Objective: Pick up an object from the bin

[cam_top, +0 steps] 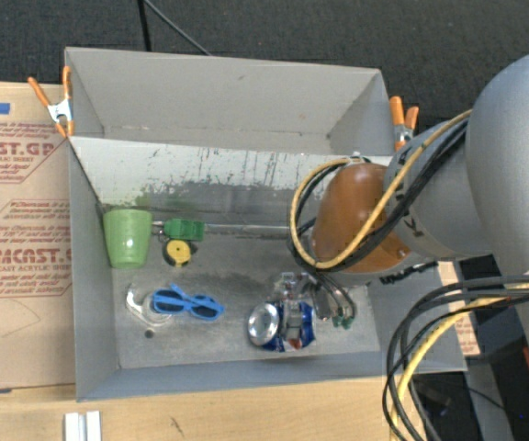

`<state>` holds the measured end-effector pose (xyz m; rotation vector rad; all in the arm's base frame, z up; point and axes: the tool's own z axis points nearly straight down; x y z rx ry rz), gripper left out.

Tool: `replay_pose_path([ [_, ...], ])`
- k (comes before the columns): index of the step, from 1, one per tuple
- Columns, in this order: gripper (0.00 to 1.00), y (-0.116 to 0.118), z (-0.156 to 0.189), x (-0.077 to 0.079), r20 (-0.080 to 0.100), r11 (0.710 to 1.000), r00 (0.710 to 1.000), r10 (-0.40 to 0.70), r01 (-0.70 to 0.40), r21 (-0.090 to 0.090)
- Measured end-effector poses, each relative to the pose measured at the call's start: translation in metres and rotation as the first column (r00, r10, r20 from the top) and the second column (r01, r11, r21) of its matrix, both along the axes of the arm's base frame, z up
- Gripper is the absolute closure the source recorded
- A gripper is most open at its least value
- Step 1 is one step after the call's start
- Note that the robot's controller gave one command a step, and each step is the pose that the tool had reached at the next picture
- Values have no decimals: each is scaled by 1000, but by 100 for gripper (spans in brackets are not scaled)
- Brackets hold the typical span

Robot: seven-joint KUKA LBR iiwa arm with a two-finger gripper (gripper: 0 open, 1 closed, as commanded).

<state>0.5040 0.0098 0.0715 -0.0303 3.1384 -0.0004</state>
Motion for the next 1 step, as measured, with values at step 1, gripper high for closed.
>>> replay_pose_path([
  [1,100,-8,221,10,8,1000,1000,2,-2,1],
])
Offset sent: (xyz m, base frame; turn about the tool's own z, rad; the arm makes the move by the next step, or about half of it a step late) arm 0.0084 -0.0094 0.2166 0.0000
